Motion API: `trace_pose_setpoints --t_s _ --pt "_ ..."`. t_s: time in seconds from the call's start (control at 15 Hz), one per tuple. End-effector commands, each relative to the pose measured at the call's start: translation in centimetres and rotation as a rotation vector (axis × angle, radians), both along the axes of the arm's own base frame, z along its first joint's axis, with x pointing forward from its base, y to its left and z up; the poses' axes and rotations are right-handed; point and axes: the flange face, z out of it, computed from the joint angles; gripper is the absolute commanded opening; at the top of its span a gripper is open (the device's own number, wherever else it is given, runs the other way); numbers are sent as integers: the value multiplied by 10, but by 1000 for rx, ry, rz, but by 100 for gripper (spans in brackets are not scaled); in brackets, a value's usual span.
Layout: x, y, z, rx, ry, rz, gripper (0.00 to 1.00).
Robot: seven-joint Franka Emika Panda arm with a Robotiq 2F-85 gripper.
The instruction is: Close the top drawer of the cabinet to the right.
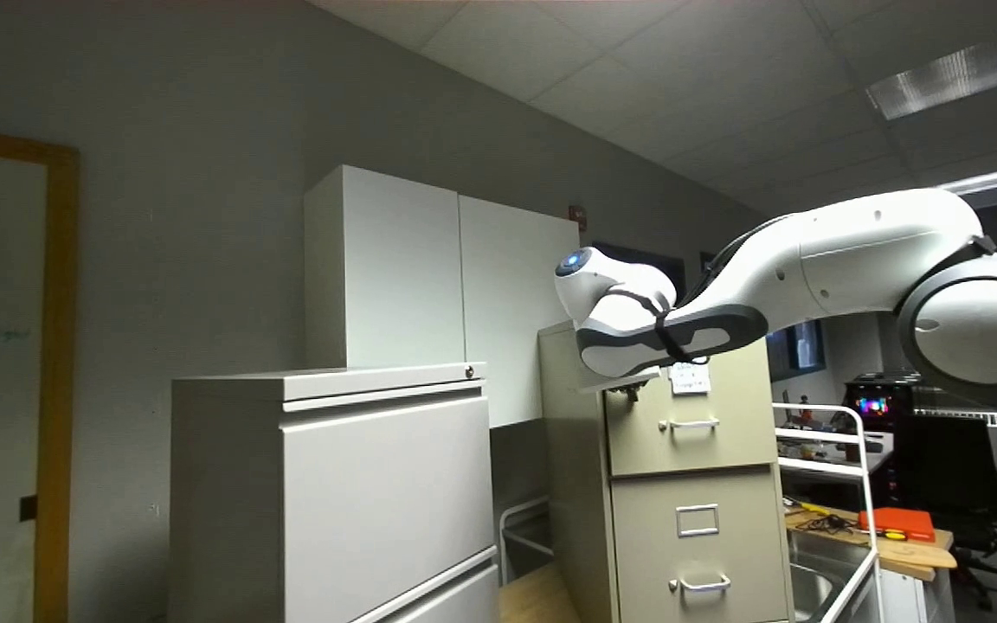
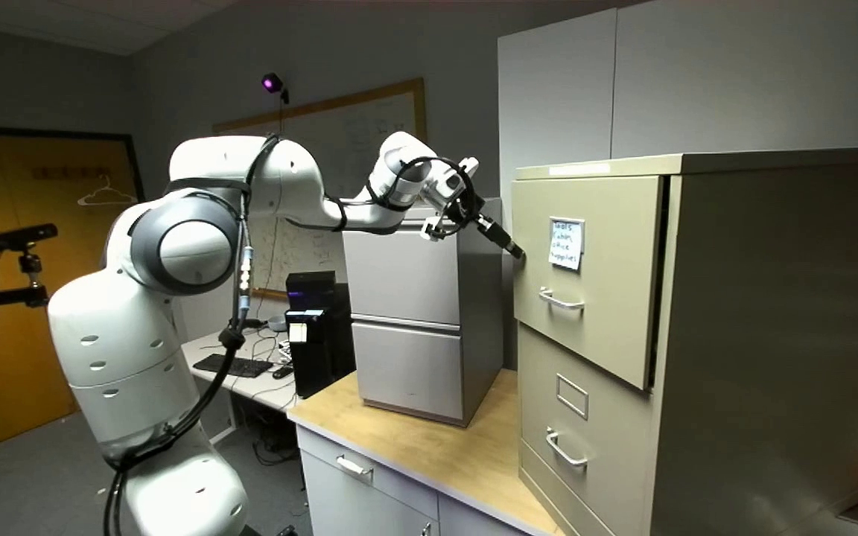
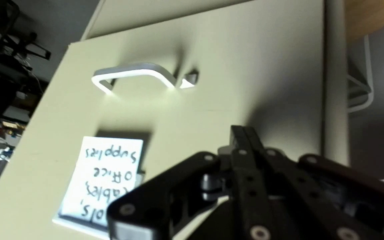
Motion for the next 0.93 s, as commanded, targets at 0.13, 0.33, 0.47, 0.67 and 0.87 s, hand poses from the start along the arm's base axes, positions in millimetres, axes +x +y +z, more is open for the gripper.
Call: trace_pose_setpoints --t_s 0.13,0.33,0.47,0.67,0.87 --pt "-25 91 0 -184 -189 180 0" --pt "-35 114 -5 -303 -312 213 0" --pt "-45 123 -9 -381 -400 200 0" --pt "-55 114 -22 -469 -471 135 0" --pt "-60 88 -41 -482 -463 69 0"
